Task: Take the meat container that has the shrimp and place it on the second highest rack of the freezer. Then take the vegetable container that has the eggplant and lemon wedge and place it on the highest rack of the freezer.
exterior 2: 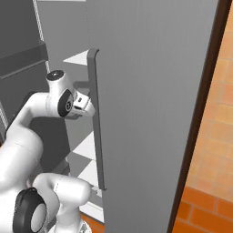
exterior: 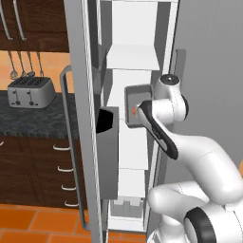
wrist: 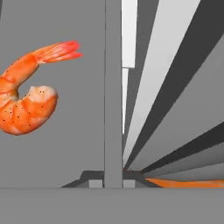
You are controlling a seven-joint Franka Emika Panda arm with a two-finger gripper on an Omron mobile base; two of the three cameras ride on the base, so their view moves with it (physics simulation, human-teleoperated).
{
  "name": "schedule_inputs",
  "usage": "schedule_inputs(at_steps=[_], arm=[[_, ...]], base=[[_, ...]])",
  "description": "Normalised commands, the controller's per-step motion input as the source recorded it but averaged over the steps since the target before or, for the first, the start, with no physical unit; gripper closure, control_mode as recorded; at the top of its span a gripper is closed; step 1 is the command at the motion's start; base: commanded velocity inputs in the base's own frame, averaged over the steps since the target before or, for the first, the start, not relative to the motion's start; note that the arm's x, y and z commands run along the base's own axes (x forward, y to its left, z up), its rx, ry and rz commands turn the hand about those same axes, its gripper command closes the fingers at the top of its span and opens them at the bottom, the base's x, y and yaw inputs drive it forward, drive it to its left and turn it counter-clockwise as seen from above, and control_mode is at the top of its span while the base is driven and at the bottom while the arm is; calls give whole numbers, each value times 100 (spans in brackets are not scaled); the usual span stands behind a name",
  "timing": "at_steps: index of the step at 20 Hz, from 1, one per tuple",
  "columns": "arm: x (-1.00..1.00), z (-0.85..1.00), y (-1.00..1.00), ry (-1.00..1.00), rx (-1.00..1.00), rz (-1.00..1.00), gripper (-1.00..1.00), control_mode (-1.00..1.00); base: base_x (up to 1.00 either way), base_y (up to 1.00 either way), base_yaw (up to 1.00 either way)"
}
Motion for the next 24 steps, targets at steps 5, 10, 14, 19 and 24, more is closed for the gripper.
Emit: schedule_inputs(at_steps=[5,10,14,19,24], arm=[[48,-18,2,-2,0,-4,100,-100],[52,-7,0,0,-1,-6,100,-100],[21,0,18,-2,0,-2,100,-100],[0,0,43,-2,0,0,100,-100],[42,0,18,0,-3,-12,100,-100]], base=[[0,0,0],[0,0,0],[0,0,0],[0,0,0],[0,0,0]])
